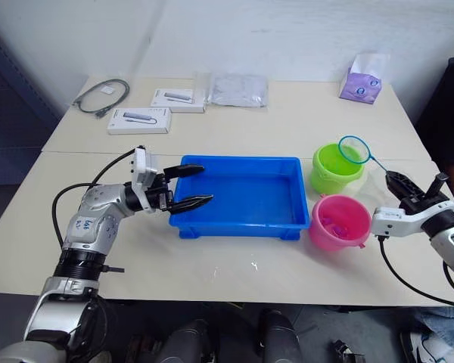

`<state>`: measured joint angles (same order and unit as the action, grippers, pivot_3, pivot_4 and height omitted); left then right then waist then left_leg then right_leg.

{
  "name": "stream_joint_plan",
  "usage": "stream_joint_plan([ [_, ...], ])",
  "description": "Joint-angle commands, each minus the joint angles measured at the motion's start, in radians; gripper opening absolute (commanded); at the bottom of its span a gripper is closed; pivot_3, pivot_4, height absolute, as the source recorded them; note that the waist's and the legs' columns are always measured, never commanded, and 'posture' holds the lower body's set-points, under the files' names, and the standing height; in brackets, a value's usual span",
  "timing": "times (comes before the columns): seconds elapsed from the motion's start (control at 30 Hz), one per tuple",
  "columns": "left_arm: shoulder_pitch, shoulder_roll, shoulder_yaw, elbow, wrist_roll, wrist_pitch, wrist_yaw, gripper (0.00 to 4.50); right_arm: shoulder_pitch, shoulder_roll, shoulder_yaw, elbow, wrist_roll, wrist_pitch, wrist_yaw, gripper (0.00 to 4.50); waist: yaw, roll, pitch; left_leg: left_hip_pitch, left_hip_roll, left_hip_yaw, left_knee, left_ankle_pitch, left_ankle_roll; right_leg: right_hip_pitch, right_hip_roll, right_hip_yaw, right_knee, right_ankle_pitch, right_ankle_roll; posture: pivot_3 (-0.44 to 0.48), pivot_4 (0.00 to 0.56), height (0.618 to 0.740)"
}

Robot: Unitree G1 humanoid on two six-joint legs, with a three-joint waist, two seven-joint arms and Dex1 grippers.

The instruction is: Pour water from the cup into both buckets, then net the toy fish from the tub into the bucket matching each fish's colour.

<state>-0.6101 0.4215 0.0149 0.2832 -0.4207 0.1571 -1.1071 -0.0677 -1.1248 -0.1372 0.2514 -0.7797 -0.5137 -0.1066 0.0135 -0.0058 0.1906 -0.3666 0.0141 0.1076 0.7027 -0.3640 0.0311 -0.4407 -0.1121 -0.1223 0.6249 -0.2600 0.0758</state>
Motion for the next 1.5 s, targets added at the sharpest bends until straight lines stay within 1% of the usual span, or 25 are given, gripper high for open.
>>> stream_joint_plan([
  [0.03,-0.019,-0.001,-0.001,-0.028,0.002,-0.013,-0.003,4.49,-0.012,-0.026,-0.058,-0.009,0.065,-0.008,-0.01,0.0,-0.001,0.0,0.0,0.0,0.0,0.0,0.0,0.0,0.0,0.0,0.0,0.0,0.0,0.0,0.0,0.0,0.15,0.74],
  [0.17,-0.017,0.002,0.0,-0.031,0.003,-0.01,-0.002,4.49,-0.016,-0.005,-0.068,-0.025,0.194,-0.05,0.056,0.0,-0.003,0.0,0.0,0.0,0.0,0.0,0.0,0.0,0.0,0.0,0.0,0.0,0.0,0.0,0.0,0.0,0.15,0.74],
  [0.23,-0.004,0.024,0.007,-0.047,-0.004,-0.008,-0.02,4.49,-0.005,0.053,-0.066,-0.07,0.493,-0.04,0.233,0.0,-0.007,0.0,0.0,0.0,0.0,0.0,0.0,0.0,0.0,0.0,0.0,0.0,0.0,0.0,0.0,0.0,0.15,0.74],
  [0.3,0.006,0.052,0.024,-0.063,-0.025,-0.008,-0.056,4.49,0.014,0.094,-0.067,-0.147,0.74,0.004,0.388,0.0,-0.012,0.0,0.0,0.001,0.001,-0.003,0.0,0.0,0.0,0.004,0.002,-0.003,-0.003,0.0,0.0,0.0,0.15,0.74],
  [0.37,0.014,0.087,0.057,-0.087,-0.072,0.013,-0.101,4.49,0.037,0.132,-0.079,-0.26,0.959,0.102,0.512,0.0,-0.015,0.0,0.0,0.002,0.001,-0.005,0.0,0.0,0.0,0.006,0.002,-0.004,-0.003,0.0,0.0,0.0,0.15,0.74],
  [0.43,0.019,0.127,0.082,-0.12,-0.103,0.014,-0.146,4.49,0.071,0.155,-0.089,-0.39,1.188,0.264,0.623,0.0,-0.016,0.0,0.0,0.003,0.002,-0.005,0.0,0.0,0.0,0.007,0.001,-0.005,-0.003,0.0,0.0,0.0,0.15,0.74],
  [0.5,0.025,0.173,0.088,-0.151,-0.1,-0.015,-0.192,4.49,0.117,0.141,-0.084,-0.52,1.369,0.424,0.722,0.0,-0.013,0.001,0.0,0.006,0.002,-0.006,0.0,0.0,0.0,0.01,0.0,-0.005,-0.004,0.0,0.0,0.0,0.15,0.74],
  [0.57,0.039,0.203,0.098,-0.18,-0.118,-0.015,-0.227,4.49,0.145,0.136,-0.086,-0.627,1.511,0.545,0.781,0.0,-0.012,0.001,0.0,0.008,0.002,-0.008,0.0,0.0,0.001,0.014,-0.002,-0.006,-0.005,0.0,0.0,0.0,0.15,0.74],
  [0.6,0.054,0.219,0.107,-0.198,-0.136,0.002,-0.241,4.49,0.147,0.137,-0.082,-0.674,1.574,0.608,0.789,0.0,-0.01,0.001,0.0,0.009,0.002,-0.008,0.0,-0.001,0.001,0.015,-0.003,-0.006,-0.005,0.0,-0.001,0.0,0.15,0.74],
  [0.63,0.076,0.236,0.114,-0.215,-0.148,0.014,-0.257,4.49,0.143,0.138,-0.071,-0.712,1.608,0.653,0.805,0.0,-0.008,0.001,0.0,0.01,0.002,-0.009,0.0,-0.001,0.002,0.016,-0.004,-0.007,-0.005,0.0,-0.001,0.0,0.15,0.74],
  [0.7,0.116,0.263,0.126,-0.237,-0.148,-0.005,-0.283,4.49,0.124,0.145,-0.047,-0.763,1.629,0.721,0.823,0.0,-0.008,0.001,0.0,0.01,0.001,-0.009,0.0,-0.001,0.002,0.016,-0.005,-0.007,-0.006,0.0,-0.001,0.0,0.15,0.74],
  [0.8,0.192,0.322,0.14,-0.301,-0.182,0.046,-0.325,4.49,0.08,0.166,0.053,-0.829,1.616,0.8,0.863,0.0,-0.01,0.001,0.0,0.01,0.002,-0.009,0.0,-0.002,0.001,0.016,-0.004,-0.007,-0.006,0.0,-0.001,0.0,0.15,0.74],
  [0.9,0.3,0.393,0.138,-0.347,-0.176,0.052,-0.39,4.49,0.057,0.207,0.184,-0.81,1.472,0.799,0.903,0.0,-0.012,0.0,0.0,0.01,0.003,-0.01,-0.001,-0.003,0.0,0.016,-0.004,-0.007,-0.006,-0.001,-0.002,0.0,0.15,0.74],
  [1.0,0.391,0.441,0.145,-0.33,-0.144,0.017,-0.427,4.49,0.037,0.254,0.311,-0.749,1.308,0.738,0.954,0.0,-0.013,0.001,0.001,0.01,0.002,-0.009,-0.001,-0.003,0.0,0.015,-0.004,-0.007,-0.006,-0.001,-0.003,0.0,0.15,0.74],
  [1.07,0.426,0.459,0.145,-0.318,-0.127,0.004,-0.422,4.49,0.018,0.288,0.39,-0.692,1.204,0.684,0.993,0.0,-0.012,0.001,0.001,0.01,0.002,-0.008,-0.001,-0.003,0.0,0.014,-0.004,-0.007,-0.008,-0.001,-0.003,0.0,0.15,0.74],
  [1.13,0.452,0.465,0.143,-0.311,-0.114,-0.01,-0.41,4.49,-0.005,0.343,0.443,-0.637,1.149,0.659,1.007,0.0,-0.011,0.0,0.0,0.01,0.002,-0.008,-0.001,-0.003,0.0,0.014,-0.004,-0.007,-0.008,-0.001,-0.003,0.0,0.15,0.74],
  [1.2,0.472,0.472,0.137,-0.305,-0.105,-0.022,-0.415,4.49,-0.021,0.388,0.469,-0.599,1.122,0.643,1.025,0.0,-0.013,0.001,0.001,0.01,0.002,-0.008,-0.001,-0.003,0.0,0.014,-0.004,-0.007,-0.008,-0.001,-0.003,0.0,0.15,0.74],
  [1.3,0.499,0.478,0.128,-0.315,-0.098,-0.017,-0.41,4.49,-0.051,0.439,0.534,-0.502,1.033,0.562,1.075,0.0,-0.015,0.0,0.0,0.01,0.002,-0.008,-0.002,-0.003,-0.001,0.013,-0.004,-0.007,-0.006,-0.002,-0.003,0.0,0.15,0.74],
  [1.4,0.517,0.485,0.135,-0.324,-0.1,-0.016,-0.411,4.49,-0.087,0.498,0.532,-0.419,1.02,0.551,1.08,0.0,-0.016,0.0,0.0,0.01,0.002,-0.007,-0.002,-0.003,-0.001,0.013,-0.004,-0.007,-0.005,-0.002,-0.004,0.0,0.15,0.74],
  [1.5,0.524,0.502,0.143,-0.323,-0.099,-0.021,-0.425,4.49,-0.108,0.522,0.517,-0.359,1.016,0.541,1.114,0.0,-0.017,0.001,0.001,0.01,0.002,-0.007,-0.001,-0.003,-0.001,0.013,-0.005,-0.007,-0.005,-0.002,-0.004,0.0,0.15,0.74],
])
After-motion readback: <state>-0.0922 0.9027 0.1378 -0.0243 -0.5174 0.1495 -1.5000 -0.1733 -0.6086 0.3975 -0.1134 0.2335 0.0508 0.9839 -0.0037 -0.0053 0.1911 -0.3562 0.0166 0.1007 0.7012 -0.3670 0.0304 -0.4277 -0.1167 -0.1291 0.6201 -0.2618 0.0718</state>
